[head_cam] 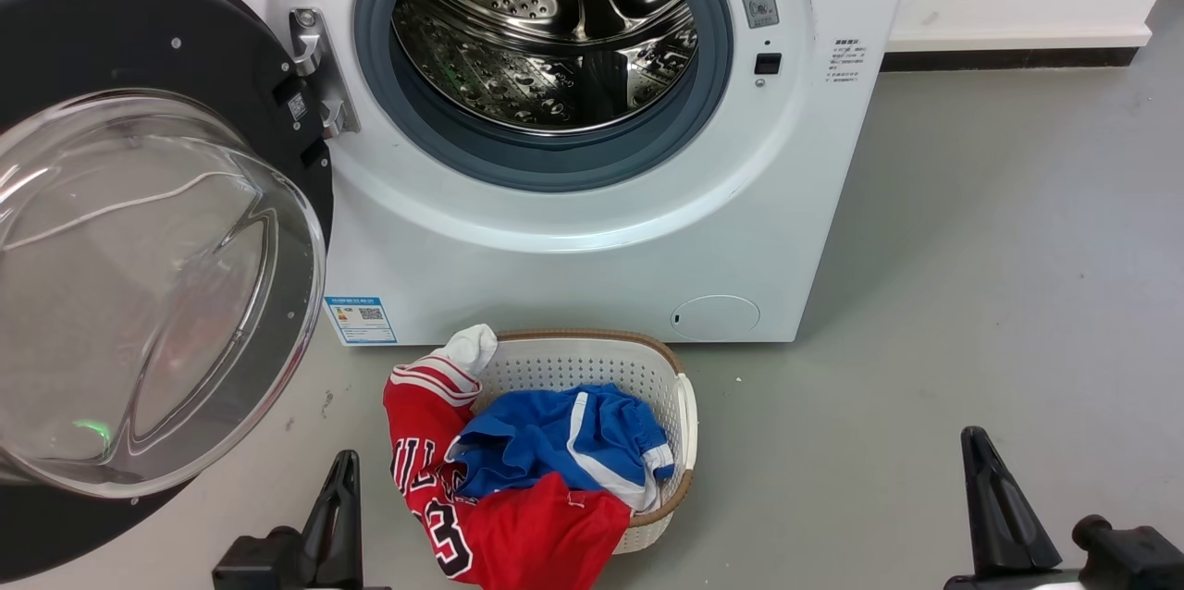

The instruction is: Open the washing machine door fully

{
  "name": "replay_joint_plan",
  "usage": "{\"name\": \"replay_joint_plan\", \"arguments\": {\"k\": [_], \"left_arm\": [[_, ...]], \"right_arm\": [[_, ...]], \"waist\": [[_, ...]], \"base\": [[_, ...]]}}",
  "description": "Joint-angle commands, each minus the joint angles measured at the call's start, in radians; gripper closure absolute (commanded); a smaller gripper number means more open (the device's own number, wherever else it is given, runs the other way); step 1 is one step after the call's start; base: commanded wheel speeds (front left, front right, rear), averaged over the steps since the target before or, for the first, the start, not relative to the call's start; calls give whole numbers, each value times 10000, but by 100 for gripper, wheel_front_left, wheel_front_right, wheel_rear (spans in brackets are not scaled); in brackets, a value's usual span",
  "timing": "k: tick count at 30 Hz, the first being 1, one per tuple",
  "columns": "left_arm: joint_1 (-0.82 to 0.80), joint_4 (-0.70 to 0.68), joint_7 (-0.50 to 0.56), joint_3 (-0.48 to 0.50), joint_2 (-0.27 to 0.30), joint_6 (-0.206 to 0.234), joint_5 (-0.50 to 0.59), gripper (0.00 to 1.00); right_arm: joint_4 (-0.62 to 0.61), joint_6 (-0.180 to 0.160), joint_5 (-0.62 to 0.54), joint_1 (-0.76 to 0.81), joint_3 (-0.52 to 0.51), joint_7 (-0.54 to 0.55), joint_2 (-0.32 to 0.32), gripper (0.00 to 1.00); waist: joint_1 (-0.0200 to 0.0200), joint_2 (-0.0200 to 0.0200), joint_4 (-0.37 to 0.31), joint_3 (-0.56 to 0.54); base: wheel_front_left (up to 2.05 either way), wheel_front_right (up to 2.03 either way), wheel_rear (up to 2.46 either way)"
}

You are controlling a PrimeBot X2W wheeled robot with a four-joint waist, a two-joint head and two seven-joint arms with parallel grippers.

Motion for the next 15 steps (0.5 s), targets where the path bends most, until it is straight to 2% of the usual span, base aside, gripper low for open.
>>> {"name": "replay_joint_plan", "arguments": {"k": [1,15], "left_arm": [[-161,-42,122,73,2,-25,-500,100],[-576,207,770,240,2,-176,-3279,100]], "right_arm": [[-82,0,534,-71,10,53,-29,100],[374,0,3358,-618,37,562,-196,100]], "waist": [[0,0,5,2],[0,0,31,20]], "base": [[0,0,0],[0,0,0]]}}
